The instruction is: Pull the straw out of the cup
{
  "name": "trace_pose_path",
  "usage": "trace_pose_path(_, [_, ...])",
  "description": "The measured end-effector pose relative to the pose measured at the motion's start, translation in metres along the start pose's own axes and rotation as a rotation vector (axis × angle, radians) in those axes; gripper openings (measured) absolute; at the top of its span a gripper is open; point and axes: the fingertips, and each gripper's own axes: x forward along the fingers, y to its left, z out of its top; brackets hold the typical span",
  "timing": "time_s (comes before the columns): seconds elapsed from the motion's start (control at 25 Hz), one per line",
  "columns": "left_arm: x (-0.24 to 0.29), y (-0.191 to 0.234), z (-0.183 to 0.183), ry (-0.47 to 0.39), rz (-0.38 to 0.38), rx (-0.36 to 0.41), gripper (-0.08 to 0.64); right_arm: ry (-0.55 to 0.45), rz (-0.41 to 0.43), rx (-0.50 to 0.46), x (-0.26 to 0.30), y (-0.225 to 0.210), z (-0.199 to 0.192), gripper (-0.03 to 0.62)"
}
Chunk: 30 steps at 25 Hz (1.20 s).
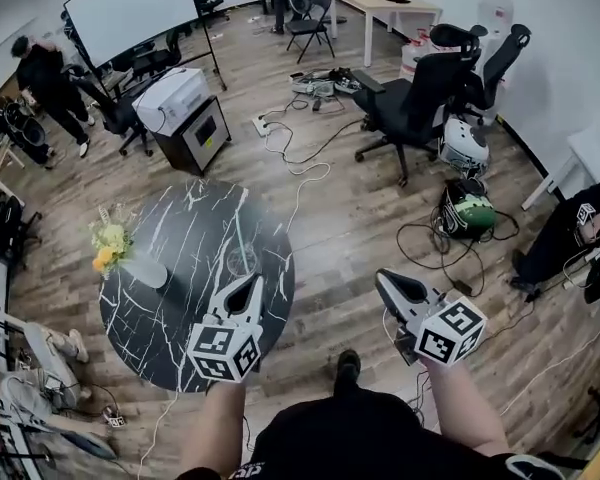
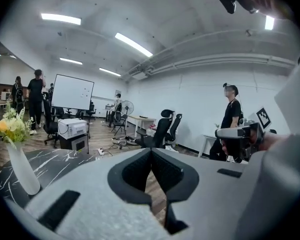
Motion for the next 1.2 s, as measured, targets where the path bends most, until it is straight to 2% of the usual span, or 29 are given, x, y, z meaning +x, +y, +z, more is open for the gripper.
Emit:
trace_pose_path(0.2, [0.029,0.004,0.007,-0.006,0.052,0.001,0.008,0.043,0.052,0.013,0.036,-0.032,0.002,0.006])
trace_pose_path(0.4, [0.031,0.029,-0.005,0.022,0.094,-0.033,0.008,0.091,0.127,0.022,0.071,-0.02,-0.007,0.006])
trace_pose_path(0.56, [0.029,0.061,-0.002,0.013,0.125,-0.054,0.008,0.103,0.134,0.0,0.101,-0.017,0.001,0.006])
trace_pose_path(0.84, [0.027,0.111,-0.004,0.008,0.134,-0.057,0.009,0.137,0.165,-0.013,0.155,0.01,-0.004,0.006])
trace_pose_path(1.0, [0.037,0.131,-0.018,0.046,0.114,-0.059,0.009,0.173,0.192,-0.013,0.173,0.024,-0.018,0.006])
trace_pose_path(1.2, [0.056,0.154,-0.036,0.099,0.117,-0.071,0.041,0.219,0.196,-0.006,0.194,0.016,-0.03,0.006])
